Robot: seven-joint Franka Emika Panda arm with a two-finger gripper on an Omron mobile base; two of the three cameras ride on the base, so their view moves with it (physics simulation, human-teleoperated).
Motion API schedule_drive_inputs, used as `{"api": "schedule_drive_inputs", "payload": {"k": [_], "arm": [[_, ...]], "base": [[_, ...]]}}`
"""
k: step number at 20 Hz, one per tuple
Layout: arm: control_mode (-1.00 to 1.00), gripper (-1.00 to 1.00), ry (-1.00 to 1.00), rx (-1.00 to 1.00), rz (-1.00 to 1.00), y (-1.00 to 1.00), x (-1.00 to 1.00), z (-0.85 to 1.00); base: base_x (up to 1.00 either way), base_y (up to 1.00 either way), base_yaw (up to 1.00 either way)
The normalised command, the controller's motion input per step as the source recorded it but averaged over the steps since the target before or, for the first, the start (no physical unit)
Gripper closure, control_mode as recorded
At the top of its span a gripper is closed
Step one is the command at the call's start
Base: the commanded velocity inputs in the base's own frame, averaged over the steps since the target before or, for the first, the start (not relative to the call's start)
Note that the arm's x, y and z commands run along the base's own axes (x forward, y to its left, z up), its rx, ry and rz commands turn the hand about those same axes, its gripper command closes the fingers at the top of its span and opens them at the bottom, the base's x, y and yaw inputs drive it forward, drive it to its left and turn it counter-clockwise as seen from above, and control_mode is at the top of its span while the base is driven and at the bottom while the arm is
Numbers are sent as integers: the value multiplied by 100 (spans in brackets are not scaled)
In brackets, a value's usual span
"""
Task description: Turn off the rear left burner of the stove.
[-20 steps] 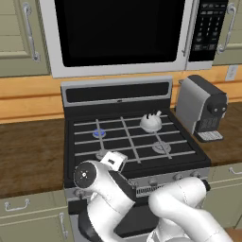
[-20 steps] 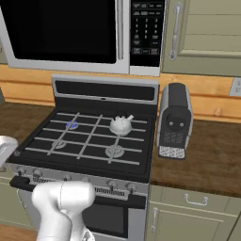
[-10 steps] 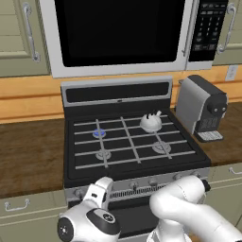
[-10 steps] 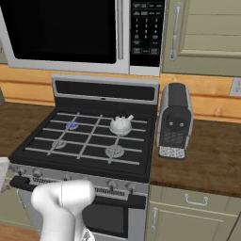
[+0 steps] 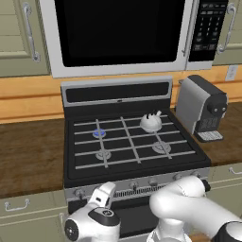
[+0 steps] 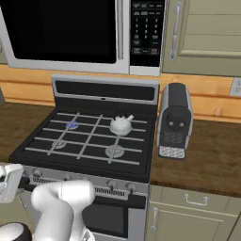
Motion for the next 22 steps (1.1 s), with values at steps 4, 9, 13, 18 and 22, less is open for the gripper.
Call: {"api": "schedule_drive_inputs", "payload": {"k": [4, 9, 13, 18, 22], "arm": [[-100, -100, -15, 0, -9, 20, 50, -32], [-100, -100, -30, -6, -1, 57, 24, -29], [-100, -100, -31, -6, 1, 46, 2, -16], [-100, -100, -9, 0, 0, 9, 22, 0], [-100, -100, 0, 2, 0, -14, 34, 0]], "base": [[0, 0, 0], [0, 0, 0], [0, 0, 0], [0, 0, 0], [0, 0, 0]]}}
